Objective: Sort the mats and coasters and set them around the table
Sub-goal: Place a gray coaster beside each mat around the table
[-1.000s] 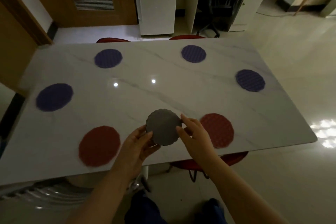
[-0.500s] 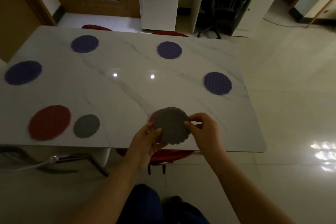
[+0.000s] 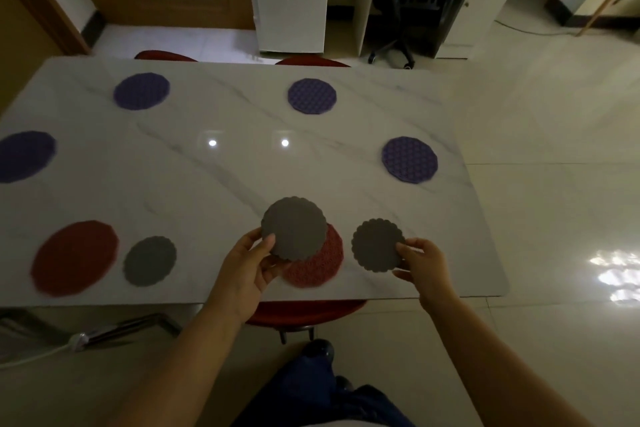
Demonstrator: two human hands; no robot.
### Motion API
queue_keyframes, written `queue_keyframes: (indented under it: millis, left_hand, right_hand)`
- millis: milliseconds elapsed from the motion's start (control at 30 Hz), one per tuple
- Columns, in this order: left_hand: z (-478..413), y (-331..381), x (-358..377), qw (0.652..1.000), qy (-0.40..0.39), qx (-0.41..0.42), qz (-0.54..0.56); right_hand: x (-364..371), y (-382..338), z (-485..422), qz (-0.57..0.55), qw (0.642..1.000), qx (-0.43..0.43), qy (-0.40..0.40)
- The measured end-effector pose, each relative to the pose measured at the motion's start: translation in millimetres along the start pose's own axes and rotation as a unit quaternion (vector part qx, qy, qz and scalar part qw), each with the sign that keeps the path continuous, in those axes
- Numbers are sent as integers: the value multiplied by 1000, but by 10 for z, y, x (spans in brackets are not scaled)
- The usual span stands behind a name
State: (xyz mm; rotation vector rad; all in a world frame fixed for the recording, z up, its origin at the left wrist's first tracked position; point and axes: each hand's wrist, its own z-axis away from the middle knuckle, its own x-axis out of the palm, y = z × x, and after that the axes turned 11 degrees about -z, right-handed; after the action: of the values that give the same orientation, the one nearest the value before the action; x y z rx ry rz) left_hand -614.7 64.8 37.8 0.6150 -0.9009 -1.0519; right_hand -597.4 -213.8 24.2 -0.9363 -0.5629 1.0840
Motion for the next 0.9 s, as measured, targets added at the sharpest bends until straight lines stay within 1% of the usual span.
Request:
queue_keyframes:
  millis: [100, 267, 367, 533, 667, 767, 900]
  left_hand:
    - [-80, 3, -18, 1000, -7, 1, -14]
    - [-180, -24, -42, 1000, 2, -15, -15]
    - [-212, -55, -32, 999, 1, -25, -22]
    - [-261, -145, 37, 999, -4, -41, -35]
    - [-321, -207, 264, 998, -20, -48, -43]
    - [-376, -247, 586, 997, -35, -61, -34]
    - [-459, -325, 1203, 996, -46, -75, -14]
  right_hand:
    - [-5, 195, -189, 31, 999, 36, 21]
    - [43, 440, -341, 103, 991, 64, 51]
    - [31, 473, -360, 171, 983, 39, 61]
    - [-95, 416, -378, 200, 977, 21, 70]
    - [-225, 325, -395, 195, 980, -1, 48]
    - [-337, 170, -404, 155, 987, -36, 24]
    - [-483, -225, -480, 101, 989, -97, -57]
